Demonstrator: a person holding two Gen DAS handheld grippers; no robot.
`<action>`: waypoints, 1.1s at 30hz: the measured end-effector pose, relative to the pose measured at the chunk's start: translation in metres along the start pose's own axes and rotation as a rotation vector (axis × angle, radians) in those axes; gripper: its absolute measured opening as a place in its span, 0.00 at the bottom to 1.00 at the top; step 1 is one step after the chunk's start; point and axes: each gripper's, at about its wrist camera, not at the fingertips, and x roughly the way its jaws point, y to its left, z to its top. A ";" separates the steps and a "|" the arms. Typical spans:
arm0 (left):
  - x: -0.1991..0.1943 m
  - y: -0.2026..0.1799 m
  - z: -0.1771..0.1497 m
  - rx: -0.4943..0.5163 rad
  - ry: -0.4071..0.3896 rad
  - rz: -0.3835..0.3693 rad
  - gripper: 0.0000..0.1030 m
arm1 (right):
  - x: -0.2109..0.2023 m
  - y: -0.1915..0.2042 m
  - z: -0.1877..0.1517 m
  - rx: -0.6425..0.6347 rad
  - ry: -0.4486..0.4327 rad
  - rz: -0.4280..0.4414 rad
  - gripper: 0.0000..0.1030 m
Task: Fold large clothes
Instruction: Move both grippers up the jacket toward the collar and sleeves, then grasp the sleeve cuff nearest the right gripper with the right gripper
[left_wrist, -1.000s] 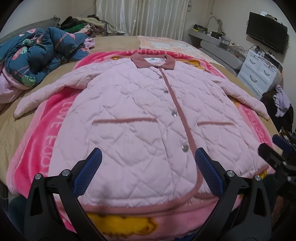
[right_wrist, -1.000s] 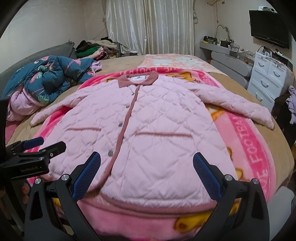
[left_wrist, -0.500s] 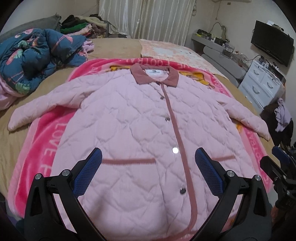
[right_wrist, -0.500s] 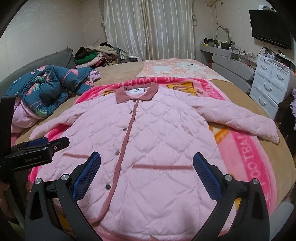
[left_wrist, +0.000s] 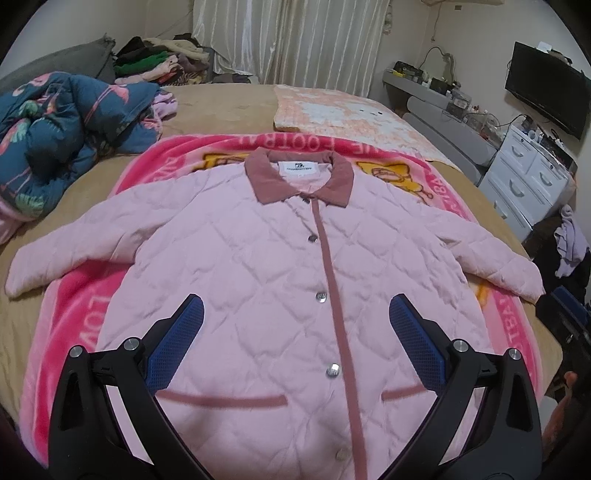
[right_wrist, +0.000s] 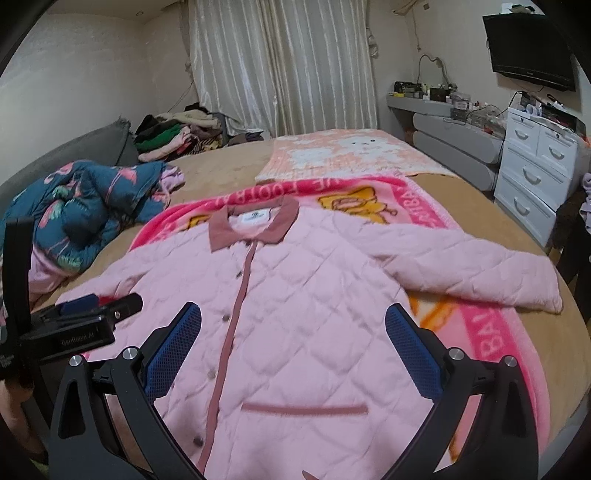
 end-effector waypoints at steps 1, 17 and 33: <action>0.004 -0.002 0.004 -0.001 0.002 0.001 0.91 | 0.003 -0.004 0.004 0.009 -0.002 0.003 0.96; 0.074 -0.067 0.059 0.067 0.026 0.015 0.91 | 0.062 -0.102 0.062 0.139 -0.020 -0.136 0.96; 0.148 -0.143 0.057 0.157 0.078 0.033 0.91 | 0.105 -0.236 0.033 0.354 0.043 -0.382 0.96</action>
